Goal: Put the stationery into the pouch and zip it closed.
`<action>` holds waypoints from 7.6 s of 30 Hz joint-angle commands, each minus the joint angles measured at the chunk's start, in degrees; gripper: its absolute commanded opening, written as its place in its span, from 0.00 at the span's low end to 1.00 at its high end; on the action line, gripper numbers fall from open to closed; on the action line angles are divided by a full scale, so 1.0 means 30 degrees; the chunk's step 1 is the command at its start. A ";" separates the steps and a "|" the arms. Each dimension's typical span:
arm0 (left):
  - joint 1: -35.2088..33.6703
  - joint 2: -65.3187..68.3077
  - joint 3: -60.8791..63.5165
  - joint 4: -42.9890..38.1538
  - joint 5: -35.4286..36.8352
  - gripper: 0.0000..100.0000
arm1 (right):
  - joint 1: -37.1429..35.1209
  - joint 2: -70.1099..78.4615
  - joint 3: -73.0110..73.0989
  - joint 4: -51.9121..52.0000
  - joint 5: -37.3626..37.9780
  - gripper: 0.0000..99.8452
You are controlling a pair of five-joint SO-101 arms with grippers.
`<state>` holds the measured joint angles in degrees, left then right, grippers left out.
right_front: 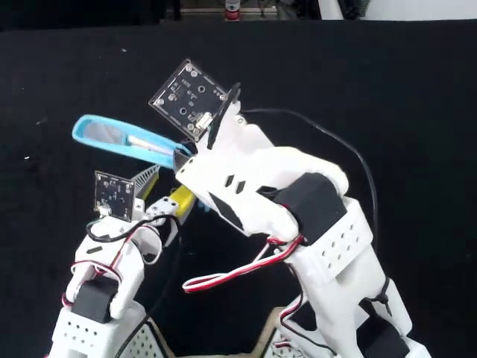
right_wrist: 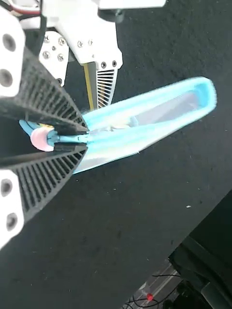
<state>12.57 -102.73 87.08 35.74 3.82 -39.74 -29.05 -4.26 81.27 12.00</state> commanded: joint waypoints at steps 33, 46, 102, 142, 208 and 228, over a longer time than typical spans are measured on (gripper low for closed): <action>-0.2095 -0.0176 -0.5201 0.5949 -0.2110 0.24 | 0.0088 0.0190 -0.1568 -0.0527 0.0000 0.01; -0.1890 -0.0176 -0.6081 0.6652 -0.1143 0.24 | -0.2051 0.0366 -0.1597 -0.0850 -0.0029 0.01; -0.2447 -0.0176 -0.1538 0.0381 -0.1407 0.24 | -0.2022 0.0132 0.0249 0.2813 0.0703 0.09; -0.2300 -0.0176 -0.1656 0.0381 -0.1289 0.24 | -0.0147 -0.8161 1.7685 -1.3245 0.1201 0.16; -0.1011 -0.0176 -0.1363 -0.1553 -0.1260 0.24 | -0.0234 -0.2681 0.4821 -0.4161 0.3077 0.01; -0.3238 -0.0205 -0.2593 0.0967 -0.1436 0.24 | -0.0381 -0.2652 0.4733 -0.5011 0.3223 0.01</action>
<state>4.31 -103.43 83.74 34.51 0.04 -40.00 -35.47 13.05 68.88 21.32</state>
